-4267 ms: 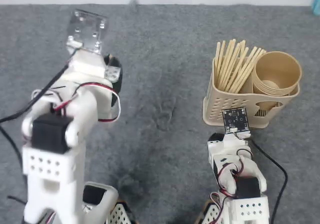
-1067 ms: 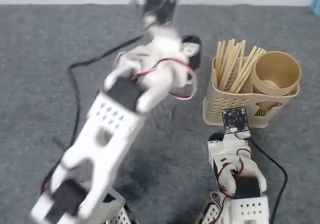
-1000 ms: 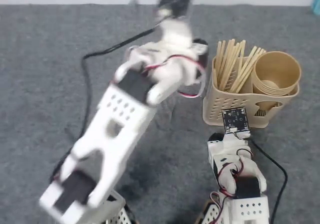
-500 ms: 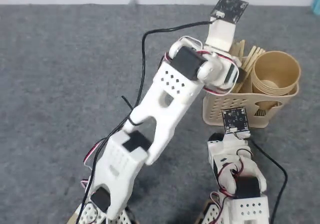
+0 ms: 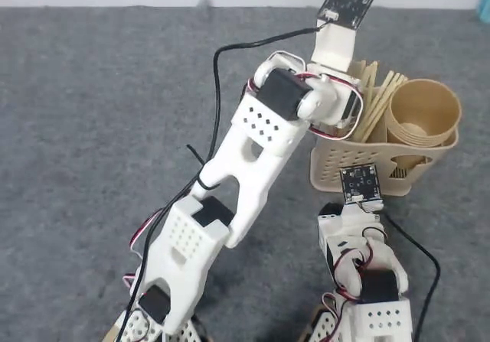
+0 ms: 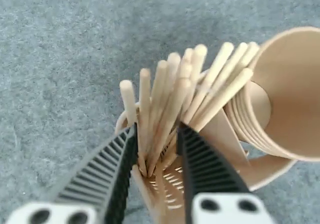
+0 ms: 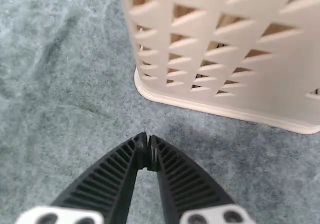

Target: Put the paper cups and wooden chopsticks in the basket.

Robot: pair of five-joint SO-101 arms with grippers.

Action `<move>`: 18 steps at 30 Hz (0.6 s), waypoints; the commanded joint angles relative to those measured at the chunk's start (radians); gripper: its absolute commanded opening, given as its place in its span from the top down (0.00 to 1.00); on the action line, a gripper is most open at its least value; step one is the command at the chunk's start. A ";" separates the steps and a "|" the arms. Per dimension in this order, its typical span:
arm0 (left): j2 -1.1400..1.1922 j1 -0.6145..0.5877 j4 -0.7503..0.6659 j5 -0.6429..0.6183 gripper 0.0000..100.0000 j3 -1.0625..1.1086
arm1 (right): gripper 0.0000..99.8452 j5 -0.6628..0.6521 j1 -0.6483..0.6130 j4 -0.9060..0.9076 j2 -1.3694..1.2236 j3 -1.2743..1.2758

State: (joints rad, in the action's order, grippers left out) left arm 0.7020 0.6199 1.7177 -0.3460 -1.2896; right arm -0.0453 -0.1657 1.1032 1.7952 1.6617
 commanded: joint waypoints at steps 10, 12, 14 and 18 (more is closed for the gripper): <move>-0.203 -0.002 0.038 -0.006 0.83 0.203 | 0.99 -0.012 -0.001 -0.016 0.019 0.002; -0.252 0.003 0.038 -0.006 0.83 0.206 | 0.99 -0.012 -0.001 -0.016 0.019 0.002; -0.298 0.006 0.038 -0.006 0.83 0.211 | 0.99 -0.012 -0.001 -0.016 0.019 0.002; -0.334 0.002 0.038 -0.006 0.83 0.266 | 0.99 -0.012 -0.001 -0.016 0.019 0.002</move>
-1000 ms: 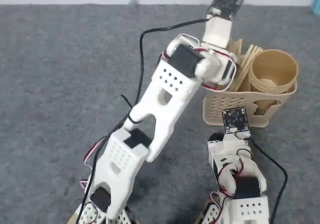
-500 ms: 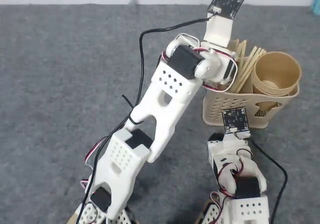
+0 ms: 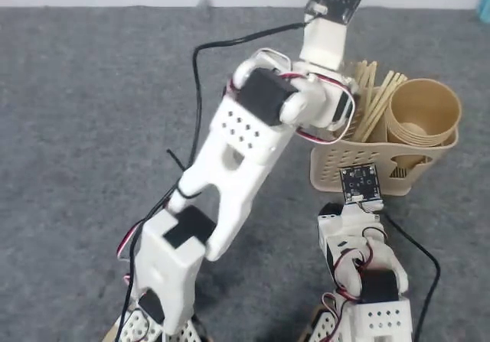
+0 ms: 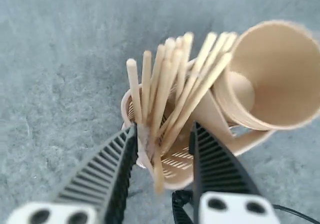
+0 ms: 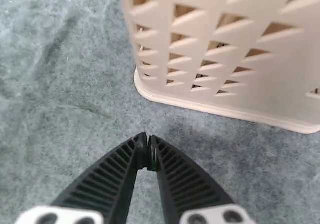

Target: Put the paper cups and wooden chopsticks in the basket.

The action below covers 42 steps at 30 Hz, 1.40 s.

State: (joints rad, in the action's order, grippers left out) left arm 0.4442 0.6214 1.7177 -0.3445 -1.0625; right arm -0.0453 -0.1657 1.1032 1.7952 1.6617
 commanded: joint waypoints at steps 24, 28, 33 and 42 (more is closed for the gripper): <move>-0.089 -0.018 -0.207 0.057 0.99 0.449 | 0.99 -0.012 -0.001 -0.008 0.019 0.002; -0.107 -0.046 -0.161 0.057 0.99 0.406 | 0.99 -0.012 -0.001 -0.012 0.019 0.002; -0.158 -0.118 -0.051 0.057 0.99 0.321 | 0.99 -0.012 -0.001 -0.015 0.019 0.002; -0.307 -0.394 0.038 -0.044 0.99 0.410 | 0.99 -0.012 -0.001 -0.016 0.019 0.002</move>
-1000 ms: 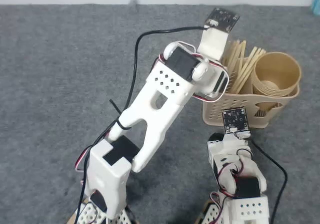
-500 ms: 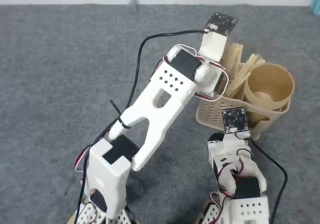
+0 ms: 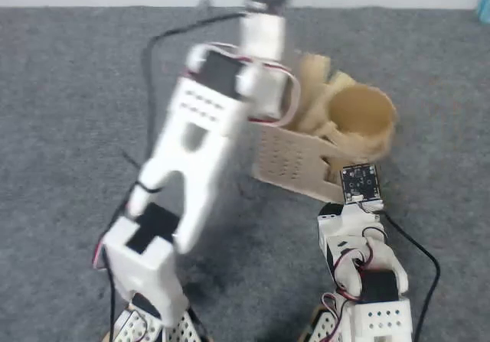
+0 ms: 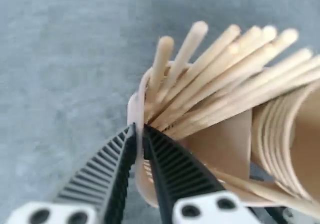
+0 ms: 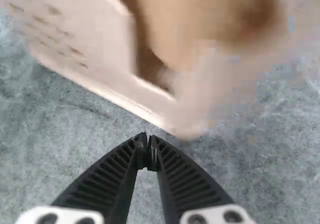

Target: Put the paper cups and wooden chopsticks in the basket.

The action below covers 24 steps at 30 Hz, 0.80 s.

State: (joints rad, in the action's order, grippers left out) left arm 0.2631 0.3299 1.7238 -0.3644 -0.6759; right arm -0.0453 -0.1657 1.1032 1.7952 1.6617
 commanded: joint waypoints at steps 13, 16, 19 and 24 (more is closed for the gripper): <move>-0.514 -0.210 0.028 0.068 0.99 0.380 | 0.99 -0.012 -0.001 -0.016 0.019 0.003; -0.598 -0.215 0.028 0.066 0.99 0.378 | 0.99 -0.012 -0.001 -0.016 0.019 0.003; -0.647 -0.224 0.031 0.068 0.95 0.404 | 0.99 -0.012 -0.001 -0.010 0.019 0.003; -0.730 -0.382 0.026 0.072 0.83 0.562 | 0.99 -0.012 0.001 0.002 0.019 0.002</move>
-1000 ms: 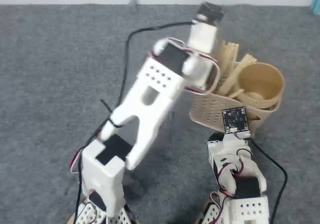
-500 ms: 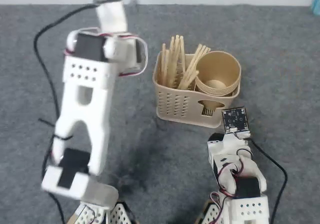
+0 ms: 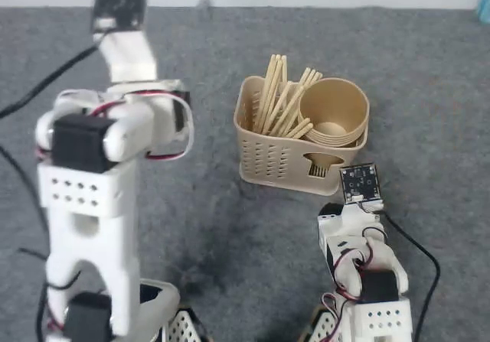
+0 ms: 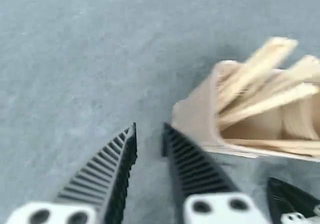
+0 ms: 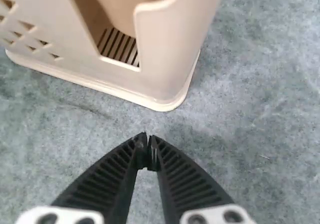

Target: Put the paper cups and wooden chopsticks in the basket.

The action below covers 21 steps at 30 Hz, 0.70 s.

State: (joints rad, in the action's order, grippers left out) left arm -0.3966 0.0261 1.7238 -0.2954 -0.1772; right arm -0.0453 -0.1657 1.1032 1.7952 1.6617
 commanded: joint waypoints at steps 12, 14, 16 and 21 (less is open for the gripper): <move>-0.586 -0.296 -0.216 0.262 0.99 0.624 | 0.99 -0.002 0.119 0.094 0.019 -0.104; -0.680 -0.307 -0.255 0.265 0.99 0.740 | 0.99 0.026 0.185 0.097 0.021 -0.132; -0.767 -0.313 -0.299 0.267 0.99 0.858 | 0.99 0.032 0.226 0.110 0.021 -0.173; -0.985 -0.310 -0.411 0.267 0.99 1.153 | 0.99 0.028 0.246 0.179 0.021 -0.261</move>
State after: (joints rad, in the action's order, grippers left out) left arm -1.2635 -0.2808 1.3924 -0.0361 0.8401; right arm -0.0284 0.0568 1.2597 1.8029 1.4853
